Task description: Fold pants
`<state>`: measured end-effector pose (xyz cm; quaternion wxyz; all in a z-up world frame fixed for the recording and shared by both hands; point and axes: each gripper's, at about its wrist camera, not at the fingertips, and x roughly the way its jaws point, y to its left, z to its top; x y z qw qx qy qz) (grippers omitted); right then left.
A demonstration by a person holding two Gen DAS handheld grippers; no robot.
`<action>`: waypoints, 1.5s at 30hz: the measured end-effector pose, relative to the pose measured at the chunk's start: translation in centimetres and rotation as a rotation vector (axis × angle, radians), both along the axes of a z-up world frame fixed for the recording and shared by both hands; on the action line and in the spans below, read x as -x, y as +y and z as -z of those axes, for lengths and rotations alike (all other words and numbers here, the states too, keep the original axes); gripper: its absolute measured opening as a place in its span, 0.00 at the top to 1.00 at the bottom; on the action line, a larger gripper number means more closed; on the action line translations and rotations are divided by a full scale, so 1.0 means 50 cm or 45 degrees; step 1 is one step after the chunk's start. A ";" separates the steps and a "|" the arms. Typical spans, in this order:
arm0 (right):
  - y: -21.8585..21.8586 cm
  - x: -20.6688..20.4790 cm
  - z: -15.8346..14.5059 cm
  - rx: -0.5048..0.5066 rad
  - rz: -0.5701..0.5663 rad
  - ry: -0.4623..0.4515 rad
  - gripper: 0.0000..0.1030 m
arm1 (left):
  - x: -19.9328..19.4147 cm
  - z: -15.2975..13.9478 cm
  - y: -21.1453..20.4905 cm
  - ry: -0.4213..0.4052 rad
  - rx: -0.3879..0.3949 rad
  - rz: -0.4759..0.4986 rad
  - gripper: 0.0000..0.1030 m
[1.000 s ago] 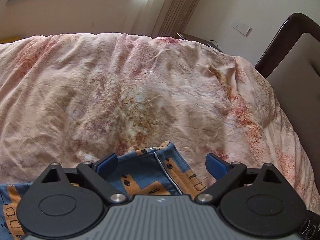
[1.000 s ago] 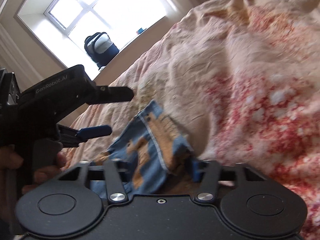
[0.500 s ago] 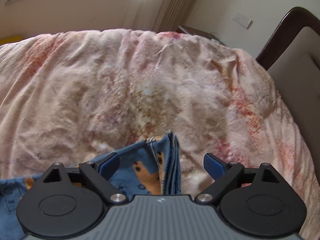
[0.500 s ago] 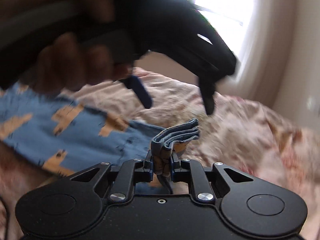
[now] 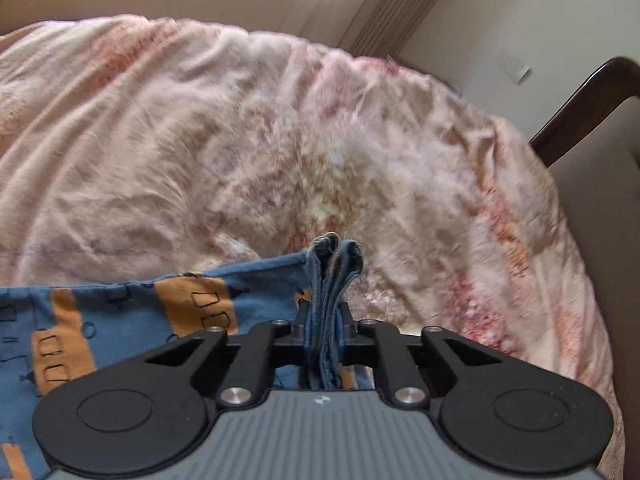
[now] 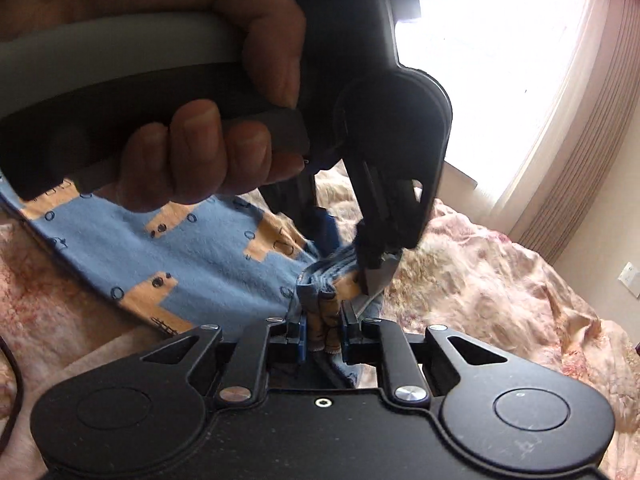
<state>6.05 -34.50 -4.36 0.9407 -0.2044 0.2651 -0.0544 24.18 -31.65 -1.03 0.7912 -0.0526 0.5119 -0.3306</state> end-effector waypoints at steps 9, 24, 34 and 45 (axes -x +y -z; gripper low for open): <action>0.083 0.032 -0.062 -0.070 -0.180 -0.081 0.85 | 0.032 -0.075 0.219 -0.026 0.160 -0.190 0.89; 0.243 -0.018 0.013 -0.150 -0.444 0.190 0.85 | 0.052 0.067 0.426 0.014 0.099 -0.318 0.88; 0.241 -0.013 0.045 -0.133 -0.457 0.179 0.83 | 0.050 0.110 0.454 0.057 0.218 -0.380 0.87; 0.240 -0.017 0.043 -0.127 -0.455 0.187 0.83 | 0.049 0.091 0.432 0.035 0.132 -0.369 0.87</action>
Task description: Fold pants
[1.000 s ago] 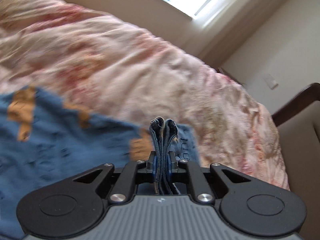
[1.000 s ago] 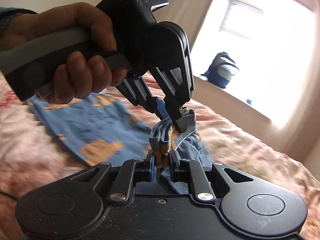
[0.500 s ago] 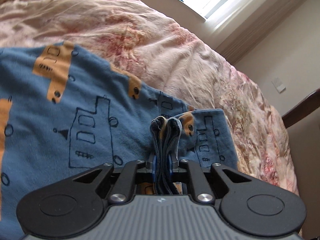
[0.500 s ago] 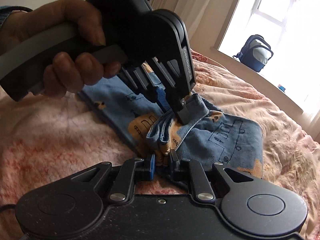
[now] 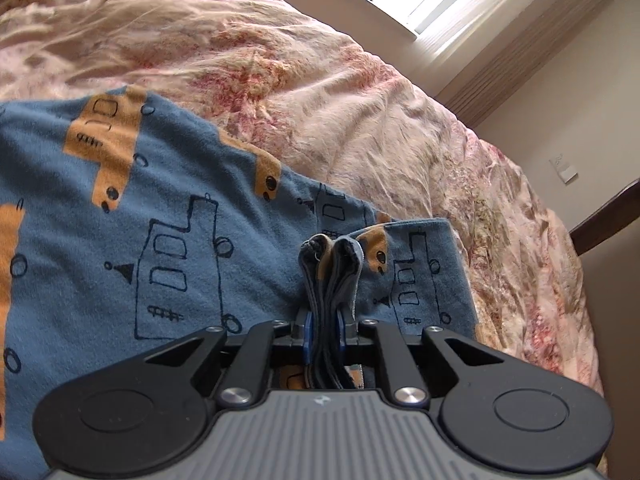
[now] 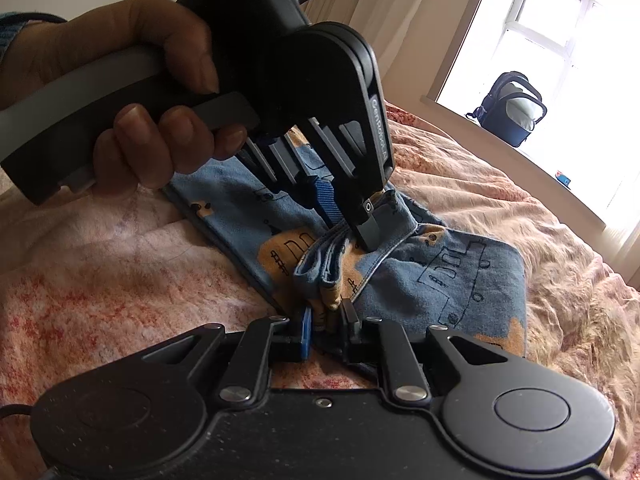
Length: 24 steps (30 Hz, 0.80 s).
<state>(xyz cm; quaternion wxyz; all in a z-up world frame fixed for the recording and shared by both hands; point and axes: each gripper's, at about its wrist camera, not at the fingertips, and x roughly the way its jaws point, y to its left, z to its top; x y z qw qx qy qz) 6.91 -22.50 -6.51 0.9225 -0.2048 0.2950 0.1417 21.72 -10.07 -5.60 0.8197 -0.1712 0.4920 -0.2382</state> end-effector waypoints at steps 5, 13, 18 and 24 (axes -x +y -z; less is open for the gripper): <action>0.006 -0.002 -0.010 0.016 0.007 0.008 0.84 | 0.002 -0.022 -0.004 0.000 -0.013 0.002 0.89; 0.049 0.001 -0.068 -0.001 0.017 -0.035 0.85 | -0.003 -0.093 0.056 -0.057 0.039 0.002 0.90; 0.107 -0.008 -0.103 -0.031 -0.068 -0.074 0.85 | -0.004 -0.126 0.132 -0.074 0.003 -0.049 0.90; 0.181 -0.030 -0.111 -0.082 -0.193 -0.052 0.85 | -0.002 -0.121 0.225 -0.048 -0.040 -0.132 0.90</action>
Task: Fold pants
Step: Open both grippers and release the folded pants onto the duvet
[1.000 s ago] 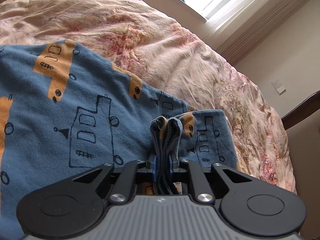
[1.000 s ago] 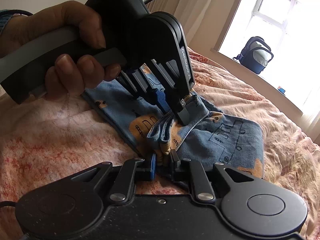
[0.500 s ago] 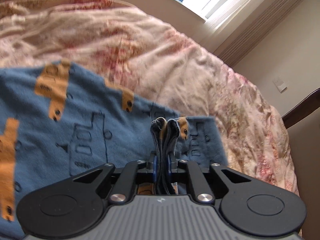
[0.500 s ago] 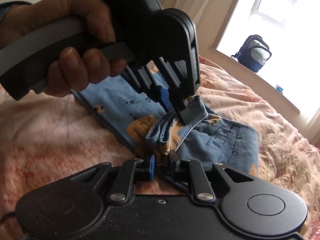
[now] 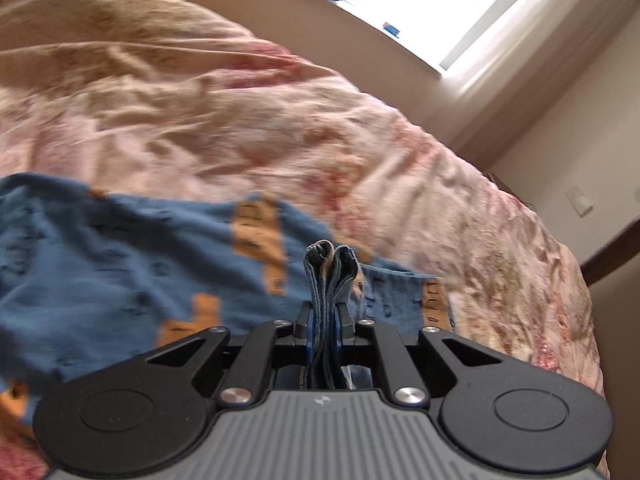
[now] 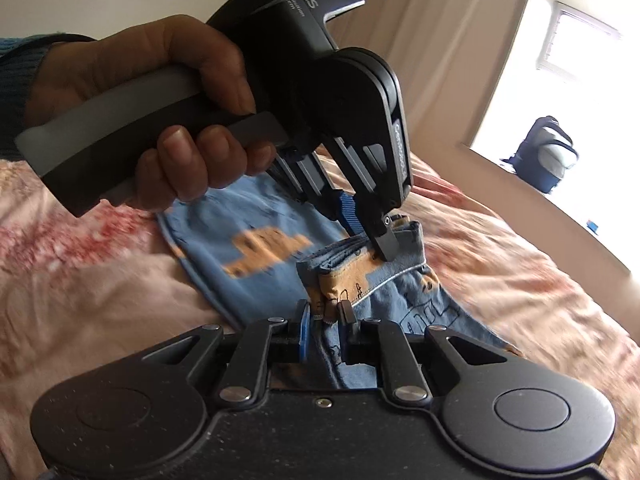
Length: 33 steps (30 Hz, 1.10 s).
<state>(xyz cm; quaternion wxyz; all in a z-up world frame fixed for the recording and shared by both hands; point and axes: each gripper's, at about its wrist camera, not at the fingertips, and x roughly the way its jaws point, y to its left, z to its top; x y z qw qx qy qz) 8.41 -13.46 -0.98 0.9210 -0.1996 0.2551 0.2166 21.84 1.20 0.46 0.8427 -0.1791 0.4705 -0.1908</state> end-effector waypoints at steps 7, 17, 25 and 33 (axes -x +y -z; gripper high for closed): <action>0.059 -0.026 0.029 0.011 -0.097 0.083 0.85 | -0.011 0.060 0.053 0.078 -0.032 -0.048 0.89; -0.005 -0.003 0.035 -0.073 -0.049 0.034 0.28 | 0.019 0.048 0.073 -0.059 -0.084 -0.177 0.23; -0.158 -0.046 0.059 0.173 0.345 -0.302 0.01 | 0.029 0.056 -0.027 -0.257 -0.367 -0.302 0.00; -0.165 -0.192 0.132 0.217 0.272 -0.328 0.01 | 0.013 0.112 -0.072 -0.324 -0.618 -0.391 0.00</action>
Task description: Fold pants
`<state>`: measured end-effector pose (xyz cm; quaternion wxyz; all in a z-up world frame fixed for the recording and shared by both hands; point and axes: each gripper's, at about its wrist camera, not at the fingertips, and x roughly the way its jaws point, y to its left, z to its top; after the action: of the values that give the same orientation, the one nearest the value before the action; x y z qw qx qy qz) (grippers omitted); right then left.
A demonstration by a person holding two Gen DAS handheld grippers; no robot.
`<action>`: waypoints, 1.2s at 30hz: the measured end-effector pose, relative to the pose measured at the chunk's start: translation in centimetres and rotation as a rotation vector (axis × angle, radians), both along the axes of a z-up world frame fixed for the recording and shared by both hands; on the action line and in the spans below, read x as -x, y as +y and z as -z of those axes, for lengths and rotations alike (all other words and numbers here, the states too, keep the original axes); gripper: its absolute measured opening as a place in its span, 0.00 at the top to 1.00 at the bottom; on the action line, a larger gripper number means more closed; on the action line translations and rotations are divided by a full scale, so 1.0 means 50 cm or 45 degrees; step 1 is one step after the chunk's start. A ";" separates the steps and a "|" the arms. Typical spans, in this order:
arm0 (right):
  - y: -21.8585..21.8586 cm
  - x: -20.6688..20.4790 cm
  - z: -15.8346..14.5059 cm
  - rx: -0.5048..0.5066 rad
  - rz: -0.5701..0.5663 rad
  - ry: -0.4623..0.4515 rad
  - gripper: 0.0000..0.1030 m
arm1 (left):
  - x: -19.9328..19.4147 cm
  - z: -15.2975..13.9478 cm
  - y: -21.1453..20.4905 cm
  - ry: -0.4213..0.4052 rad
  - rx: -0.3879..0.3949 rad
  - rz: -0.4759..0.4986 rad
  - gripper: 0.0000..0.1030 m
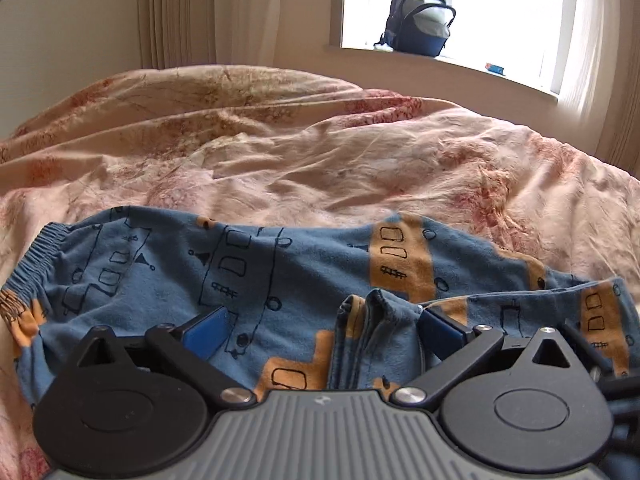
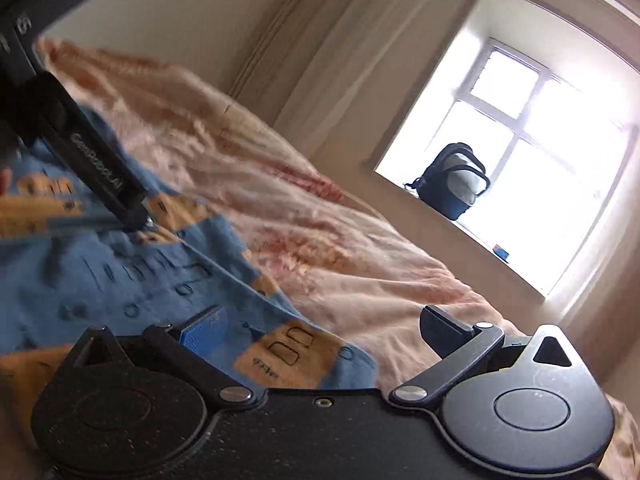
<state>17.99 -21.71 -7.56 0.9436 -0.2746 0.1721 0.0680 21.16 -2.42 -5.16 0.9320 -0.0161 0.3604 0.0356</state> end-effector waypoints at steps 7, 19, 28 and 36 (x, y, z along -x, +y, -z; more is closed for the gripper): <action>-0.125 -0.044 0.007 -0.099 0.250 0.056 0.01 | 0.001 -0.004 0.023 -0.006 0.044 0.075 0.00; -0.031 0.153 -0.047 -0.145 0.138 -0.052 0.01 | 0.106 -0.029 0.070 0.021 0.260 0.101 0.00; -0.078 0.185 -0.003 -0.041 0.308 0.022 0.01 | 0.156 0.003 0.034 -0.037 -0.013 0.168 0.00; -0.078 0.133 -0.039 0.007 0.205 -0.051 0.01 | 0.103 -0.043 0.046 -0.069 0.061 0.045 0.00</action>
<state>11.34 -25.60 -5.59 0.9485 -0.2638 0.1747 -0.0141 16.01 -0.13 -3.02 0.9412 -0.0330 0.3361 0.0101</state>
